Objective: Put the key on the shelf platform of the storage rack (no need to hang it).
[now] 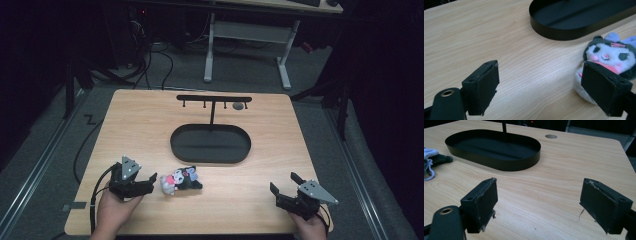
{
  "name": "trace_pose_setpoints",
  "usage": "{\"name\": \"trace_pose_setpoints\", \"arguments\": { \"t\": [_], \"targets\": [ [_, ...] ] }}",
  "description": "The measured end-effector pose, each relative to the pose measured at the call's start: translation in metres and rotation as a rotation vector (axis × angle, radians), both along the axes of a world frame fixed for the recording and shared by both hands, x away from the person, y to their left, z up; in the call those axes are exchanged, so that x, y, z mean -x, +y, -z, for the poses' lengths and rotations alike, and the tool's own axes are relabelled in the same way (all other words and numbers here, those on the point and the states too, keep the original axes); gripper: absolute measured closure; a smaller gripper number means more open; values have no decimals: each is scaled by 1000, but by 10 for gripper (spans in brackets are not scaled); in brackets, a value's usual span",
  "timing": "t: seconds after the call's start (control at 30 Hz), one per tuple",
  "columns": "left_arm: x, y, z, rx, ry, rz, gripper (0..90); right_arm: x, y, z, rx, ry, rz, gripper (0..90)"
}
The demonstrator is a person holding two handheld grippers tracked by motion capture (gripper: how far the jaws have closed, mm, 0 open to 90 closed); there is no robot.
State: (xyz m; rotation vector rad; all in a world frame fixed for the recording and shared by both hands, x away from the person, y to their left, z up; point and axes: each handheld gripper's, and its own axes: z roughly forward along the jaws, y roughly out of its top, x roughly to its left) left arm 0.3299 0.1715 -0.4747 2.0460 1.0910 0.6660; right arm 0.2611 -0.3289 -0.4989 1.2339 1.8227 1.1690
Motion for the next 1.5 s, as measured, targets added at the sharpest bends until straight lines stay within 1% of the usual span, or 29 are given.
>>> {"name": "trace_pose_setpoints", "arguments": {
  "t": [0.2,0.3,0.37,0.43,0.47,0.5,0.57,0.6,0.63,0.67,0.7,0.77,0.8,0.83,0.87,0.9,0.93,0.97,1.0,1.1,1.17,1.2,1.23,1.27,1.3,1.33,1.37,1.47,1.5],
  "targets": [
    [0,-7,0,-46,19,30,155,2,-1,-1,-7,3,23,146],
    [-2,-10,1,-58,25,36,158,1,-2,0,-3,10,19,146],
    [-3,-12,2,-69,29,33,170,-1,-1,1,-1,14,13,146],
    [-5,-13,0,-98,56,26,183,-2,0,1,-2,9,7,146],
    [-5,-13,0,-98,56,26,188,-2,0,1,-2,9,7,146],
    [-7,-13,-1,-112,83,19,192,-3,1,2,-7,17,2,146],
    [-10,-14,0,-139,122,18,192,-4,2,4,-6,22,-7,146],
    [-10,-14,0,-139,122,18,192,-4,2,4,-2,26,-9,146],
    [-13,-15,2,-160,175,26,192,-4,2,4,-1,28,-9,146],
    [-13,-15,2,-160,175,26,191,-4,2,4,-1,28,-9,146],
    [-16,-16,5,-173,213,19,191,-3,2,4,0,24,-11,146],
    [-20,-15,8,-180,255,11,191,-2,2,2,0,20,-11,146],
    [-20,-15,8,-180,255,11,191,-2,2,2,0,20,-11,146],
    [-23,-16,10,-197,290,3,191,-1,2,1,-6,15,-9,146],
    [-24,-16,9,-202,302,0,190,0,2,1,-4,13,-11,146],
    [-24,-16,9,-202,302,0,190,0,2,1,-4,13,-11,146],
    [-26,-19,8,-213,324,3,190,0,2,1,-3,12,-14,146],
    [-26,-19,8,-213,324,3,191,0,2,1,-5,14,-13,146],
    [-26,-23,6,-227,354,22,195,1,2,1,-6,16,-13,146],
    [-28,-27,5,-257,409,49,199,1,1,1,-8,23,-14,146],
    [-28,-28,4,-262,418,51,199,1,0,1,-10,23,-14,146],
    [-29,-30,3,-286,429,58,202,1,0,1,-15,21,-14,147],
    [-29,-30,3,-286,429,58,204,1,0,1,-15,21,-14,147],
    [-29,-32,2,-316,427,68,204,1,-1,0,-17,21,-11,147],
    [-29,-34,1,-339,437,79,204,1,-1,0,-18,25,-10,147],
    [-29,-34,0,-348,446,86,202,1,-1,0,-19,27,-10,147],
    [-29,-34,0,-348,446,86,201,1,-1,0,-19,27,-10,147],
    [-31,-37,-2,-365,494,95,184,1,0,1,-22,30,-15,147],
    [-31,-37,-2,-365,494,95,184,1,0,1,-23,31,-16,147]
  ]
}}
